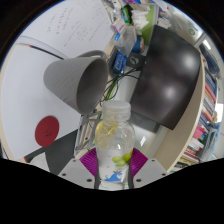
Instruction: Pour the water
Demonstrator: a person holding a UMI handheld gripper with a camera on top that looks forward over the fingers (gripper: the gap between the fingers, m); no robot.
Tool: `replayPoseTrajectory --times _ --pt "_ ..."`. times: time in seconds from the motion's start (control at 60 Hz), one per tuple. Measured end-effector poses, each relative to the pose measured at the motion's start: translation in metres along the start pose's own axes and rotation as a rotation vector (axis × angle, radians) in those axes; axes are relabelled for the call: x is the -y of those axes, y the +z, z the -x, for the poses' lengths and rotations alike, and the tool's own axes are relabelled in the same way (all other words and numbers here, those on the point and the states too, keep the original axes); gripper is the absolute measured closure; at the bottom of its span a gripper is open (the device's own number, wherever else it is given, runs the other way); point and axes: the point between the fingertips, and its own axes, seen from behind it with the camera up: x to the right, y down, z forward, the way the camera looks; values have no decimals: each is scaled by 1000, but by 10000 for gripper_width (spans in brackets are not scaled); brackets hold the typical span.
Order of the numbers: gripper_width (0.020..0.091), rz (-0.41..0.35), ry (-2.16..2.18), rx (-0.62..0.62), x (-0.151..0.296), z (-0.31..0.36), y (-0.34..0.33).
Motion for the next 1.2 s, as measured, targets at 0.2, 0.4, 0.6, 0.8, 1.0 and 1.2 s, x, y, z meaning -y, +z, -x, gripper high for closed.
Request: replayPoseTrajectory --times 0.2,0.4,0.6,0.8,1.0,1.2 --pt "702 -3 -134 -17 8 -8 -7" --pt "704 -23 12 41 13 -8 -15" --pt "700 -91 667 205 25 -15 -38" --pt "700 -164 1286 319 39 -15 -54" --pt "701 -237 1686 382 27 9 -45" --pt "702 -193 1802 411 30 63 -21"
